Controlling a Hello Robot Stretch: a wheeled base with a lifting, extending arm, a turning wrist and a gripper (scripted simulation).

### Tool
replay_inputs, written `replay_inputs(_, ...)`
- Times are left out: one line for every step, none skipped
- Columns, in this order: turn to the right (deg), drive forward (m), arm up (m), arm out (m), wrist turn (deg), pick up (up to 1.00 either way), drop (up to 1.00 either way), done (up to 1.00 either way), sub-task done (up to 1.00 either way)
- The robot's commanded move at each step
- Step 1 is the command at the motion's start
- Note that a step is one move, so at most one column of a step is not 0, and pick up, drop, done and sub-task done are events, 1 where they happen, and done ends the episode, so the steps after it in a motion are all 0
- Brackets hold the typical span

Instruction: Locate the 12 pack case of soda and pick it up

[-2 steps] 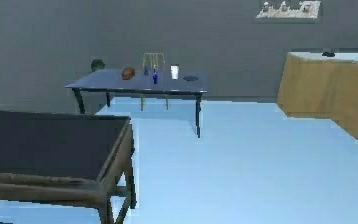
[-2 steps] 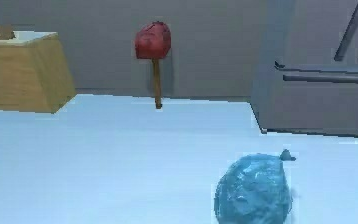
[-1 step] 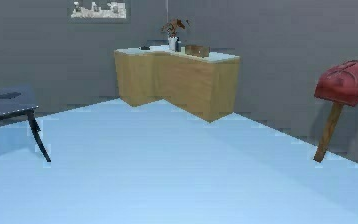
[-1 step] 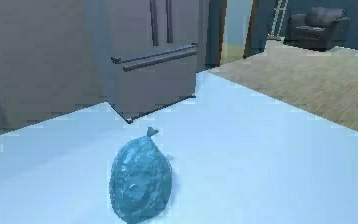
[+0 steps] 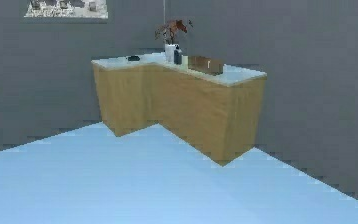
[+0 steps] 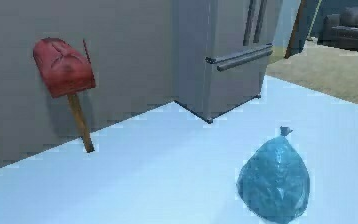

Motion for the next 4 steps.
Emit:
replay_inputs(0.0, 1.00, 0.00, 0.00, 0.0, 0.00, 0.00, 0.00, 0.00)
replay_inputs(15.0, 0.00, 0.00, 0.00, 0.0, 0.00, 0.00, 0.00, 0.00)
replay_inputs(0.0, 0.15, 0.00, 0.00, 0.0, 0.00, 0.00, 0.00, 0.00)
replay_inputs(-45.0, 0.00, 0.00, 0.00, 0.0, 0.00, 0.00, 0.00, 0.00)
